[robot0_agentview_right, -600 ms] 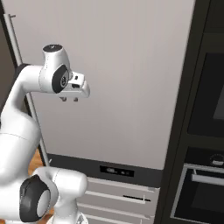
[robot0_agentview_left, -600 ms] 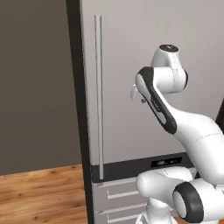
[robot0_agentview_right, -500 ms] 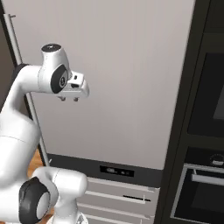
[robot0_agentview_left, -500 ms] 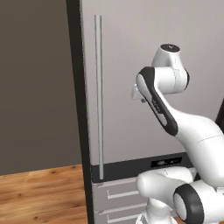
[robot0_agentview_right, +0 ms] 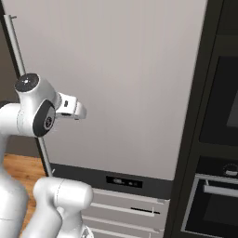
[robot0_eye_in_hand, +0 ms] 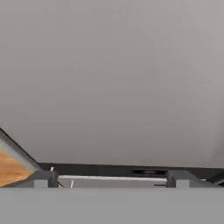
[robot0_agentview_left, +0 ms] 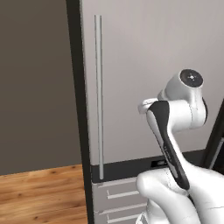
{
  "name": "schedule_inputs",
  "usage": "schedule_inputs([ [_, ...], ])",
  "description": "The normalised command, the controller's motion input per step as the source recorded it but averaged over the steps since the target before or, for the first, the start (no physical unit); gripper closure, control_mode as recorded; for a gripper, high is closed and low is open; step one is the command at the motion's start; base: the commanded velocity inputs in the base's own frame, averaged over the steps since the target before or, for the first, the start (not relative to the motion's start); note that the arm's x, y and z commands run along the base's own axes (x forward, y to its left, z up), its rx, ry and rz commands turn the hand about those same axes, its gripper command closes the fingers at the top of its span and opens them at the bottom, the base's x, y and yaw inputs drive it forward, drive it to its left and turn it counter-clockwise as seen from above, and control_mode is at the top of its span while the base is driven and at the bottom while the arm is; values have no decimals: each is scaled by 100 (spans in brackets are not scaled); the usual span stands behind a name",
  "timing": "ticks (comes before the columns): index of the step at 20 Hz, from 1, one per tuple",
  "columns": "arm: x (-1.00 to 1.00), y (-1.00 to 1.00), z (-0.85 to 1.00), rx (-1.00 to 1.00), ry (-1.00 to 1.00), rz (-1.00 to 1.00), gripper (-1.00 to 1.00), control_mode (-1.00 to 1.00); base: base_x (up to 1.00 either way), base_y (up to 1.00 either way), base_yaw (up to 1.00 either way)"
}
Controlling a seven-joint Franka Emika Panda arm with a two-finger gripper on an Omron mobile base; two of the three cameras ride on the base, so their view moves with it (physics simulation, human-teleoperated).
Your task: Retrieve the banana and tangerine from the fridge and place them into the bowl on the dining table.
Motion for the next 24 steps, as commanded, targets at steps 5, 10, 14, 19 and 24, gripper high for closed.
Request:
schedule_inputs([
  [5,-33,-12,0,0,-8,-1,-100,-100,0,0,0],
  [10,-46,-4,0,0,-10,-2,-100,-100,0,0,0],
  [14,-57,0,0,0,-20,-1,-100,-100,0,0,0],
  [19,-66,6,-1,0,-21,0,-100,-100,0,0,0],
  [24,-44,2,-29,0,-19,0,-100,-100,0,0,0],
])
